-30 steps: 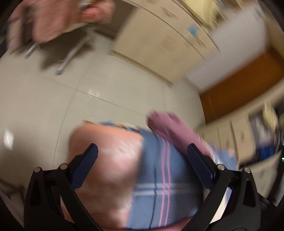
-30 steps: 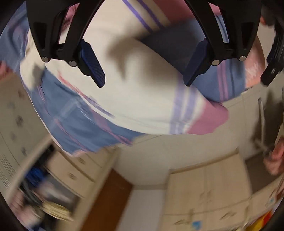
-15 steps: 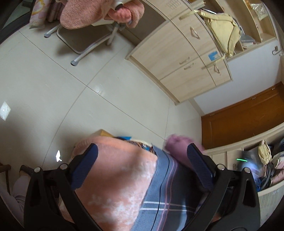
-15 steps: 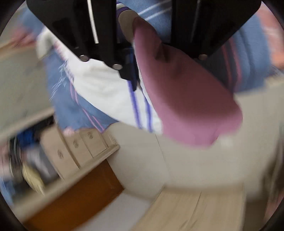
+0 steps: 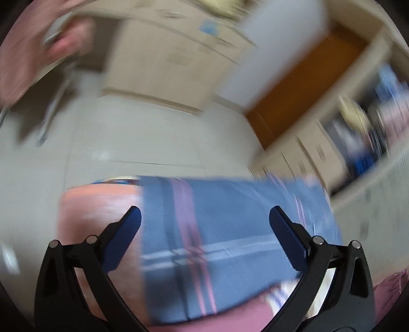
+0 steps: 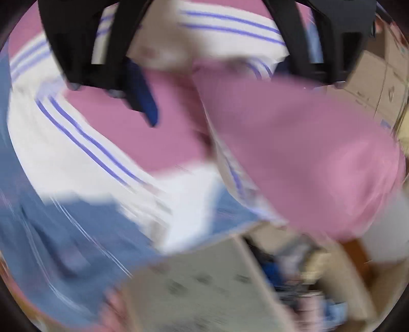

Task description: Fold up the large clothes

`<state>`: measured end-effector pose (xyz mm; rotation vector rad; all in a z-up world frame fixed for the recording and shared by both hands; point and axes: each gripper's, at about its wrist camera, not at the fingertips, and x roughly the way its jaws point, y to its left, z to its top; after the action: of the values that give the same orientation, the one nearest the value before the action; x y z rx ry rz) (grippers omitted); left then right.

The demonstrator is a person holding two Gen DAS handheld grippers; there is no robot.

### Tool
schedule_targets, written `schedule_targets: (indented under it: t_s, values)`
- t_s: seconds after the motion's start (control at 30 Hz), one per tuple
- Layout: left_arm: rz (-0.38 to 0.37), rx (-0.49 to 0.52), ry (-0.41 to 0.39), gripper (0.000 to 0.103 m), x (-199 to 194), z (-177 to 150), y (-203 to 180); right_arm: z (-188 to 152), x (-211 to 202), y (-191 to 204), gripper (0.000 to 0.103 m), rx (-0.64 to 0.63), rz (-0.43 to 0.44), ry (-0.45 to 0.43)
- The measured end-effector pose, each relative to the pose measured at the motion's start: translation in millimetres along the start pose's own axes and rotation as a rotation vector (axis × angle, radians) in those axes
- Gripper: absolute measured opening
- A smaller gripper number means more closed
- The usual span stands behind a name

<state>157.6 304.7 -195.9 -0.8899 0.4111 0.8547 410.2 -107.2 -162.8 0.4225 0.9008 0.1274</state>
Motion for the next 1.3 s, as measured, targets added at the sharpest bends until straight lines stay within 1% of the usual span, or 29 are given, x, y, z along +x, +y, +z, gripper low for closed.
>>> schedule_targets:
  t_s: [0.07, 0.13, 0.23, 0.3, 0.33, 0.37, 0.4, 0.43, 0.47, 0.5, 0.6, 0.63, 0.67, 0.7, 0.73, 0.77, 0.8, 0.83, 0.87, 0.93, 0.97, 1.0, 1.03, 1.07, 1.1, 1.13, 1.2, 1.23, 1.3]
  values:
    - [-0.046, 0.155, 0.045, 0.101, 4.6, -12.6, -29.9, -17.9, -7.8, -39.6, 0.082, 0.1, -0.006, 0.012]
    - [-0.09, 0.252, 0.073, 0.101, 5.5, -24.6, -49.9, -19.3, -15.5, -66.4, 0.082, 0.177, -0.009, -0.022]
    - [-0.184, 0.321, 0.131, 0.101, 7.4, -38.5, -65.9, -9.0, -21.0, -71.4, 0.082, 0.163, -0.023, -0.061]
    - [-0.255, 0.355, 0.181, 0.101, 11.6, -42.5, -75.0, -3.0, -24.9, -61.1, 0.082, 0.137, 0.004, -0.087]
    - [-0.265, 0.364, 0.194, 0.101, 12.9, -45.8, -77.3, 3.7, -23.7, -54.7, 0.082, 0.112, 0.036, -0.069]
    - [-0.249, 0.365, 0.192, 0.101, 14.1, -47.6, -77.8, 0.4, -22.1, -47.3, 0.082, 0.088, 0.095, -0.022]
    - [-0.224, 0.359, 0.183, 0.101, 15.5, -48.5, -76.8, -3.1, -10.8, -28.5, 0.082, 0.061, 0.211, 0.075]
    - [-0.193, 0.341, 0.173, 0.101, 18.0, -47.1, -73.9, -5.4, 1.3, -20.7, 0.083, 0.044, 0.31, 0.161]
    - [-0.177, 0.318, 0.173, 0.101, 20.8, -47.0, -71.0, -14.4, 13.8, 0.4, 0.083, 0.017, 0.401, 0.248]
    - [-0.171, 0.29, 0.179, 0.101, 24.5, -44.6, -67.8, -25.1, 25.8, 23.6, 0.083, -0.026, 0.456, 0.32]
    - [-0.172, 0.199, 0.207, 0.101, 30.7, -38.3, -51.4, -51.4, 61.3, 85.3, 0.083, -0.126, 0.517, 0.47]
    - [-0.173, 0.188, 0.21, 0.101, 31.8, -36.7, -50.3, -57.8, 72.9, 98.6, 0.083, -0.13, 0.508, 0.505]
    - [-0.171, 0.182, 0.212, 0.101, 32.6, -35.3, -48.7, -63.7, 90.3, 111.6, 0.083, -0.113, 0.476, 0.529]
    - [-0.167, 0.184, 0.211, 0.101, 33.0, -33.6, -47.6, -62.9, 105.9, 116.4, 0.083, -0.077, 0.435, 0.52]
    - [-0.161, 0.187, 0.209, 0.101, 33.4, -32.4, -47.0, -63.1, 115.1, 116.5, 0.083, -0.034, 0.397, 0.483]
    - [-0.156, 0.189, 0.207, 0.101, 32.7, -31.3, -45.5, -59.3, 123.8, 116.6, 0.08, 0.017, 0.373, 0.42]
    - [-0.152, 0.187, 0.206, 0.101, 32.8, -29.8, -44.4, -54.9, 127.4, 118.3, 0.078, 0.058, 0.401, 0.334]
    - [-0.15, 0.18, 0.209, 0.101, 33.4, -28.7, -41.9, -51.6, 127.2, 122.2, 0.066, 0.074, 0.447, 0.268]
    - [-0.152, 0.173, 0.213, 0.101, 33.8, -27.6, -38.8, -49.0, 127.2, 133.3, 0.053, 0.062, 0.527, 0.215]
    - [-0.157, 0.164, 0.224, 0.101, 36.4, -25.9, -36.0, -50.2, 133.5, 161.1, 0.049, 0.016, 0.689, 0.218]
    - [-0.156, 0.163, 0.224, 0.101, 37.2, -25.3, -35.0, -53.6, 141.6, 180.1, 0.049, -0.028, 0.756, 0.252]
    - [-0.154, 0.163, 0.222, 0.101, 37.8, -25.3, -35.0, -58.0, 152.9, 197.7, 0.051, -0.087, 0.754, 0.29]
    - [-0.152, 0.163, 0.222, 0.101, 38.3, -24.8, -34.5, -63.3, 161.4, 206.6, 0.055, -0.132, 0.722, 0.31]
    - [-0.151, 0.162, 0.224, 0.101, 39.0, -24.4, -34.1, -68.0, 174.9, 212.7, 0.058, -0.168, 0.66, 0.336]
    - [-0.153, 0.161, 0.228, 0.101, 40.3, -23.8, -34.2, -71.9, 187.3, 211.8, 0.058, -0.157, 0.612, 0.382]
    - [-0.155, 0.162, 0.231, 0.101, 40.9, -23.3, -34.2, -74.8, 193.8, 206.4, 0.063, -0.129, 0.6, 0.425]
    - [-0.154, 0.158, 0.233, 0.101, 41.7, -21.7, -32.3, -80.2, 192.5, 195.9, 0.071, -0.105, 0.6, 0.488]
    - [-0.148, 0.153, 0.231, 0.101, 42.6, -20.6, -30.9, -80.9, 186.9, 191.1, 0.081, -0.128, 0.581, 0.51]
    - [-0.146, 0.147, 0.237, 0.101, 43.5, -22.3, -29.2, -79.8, 166.7, 181.6, 0.083, -0.167, 0.565, 0.541]
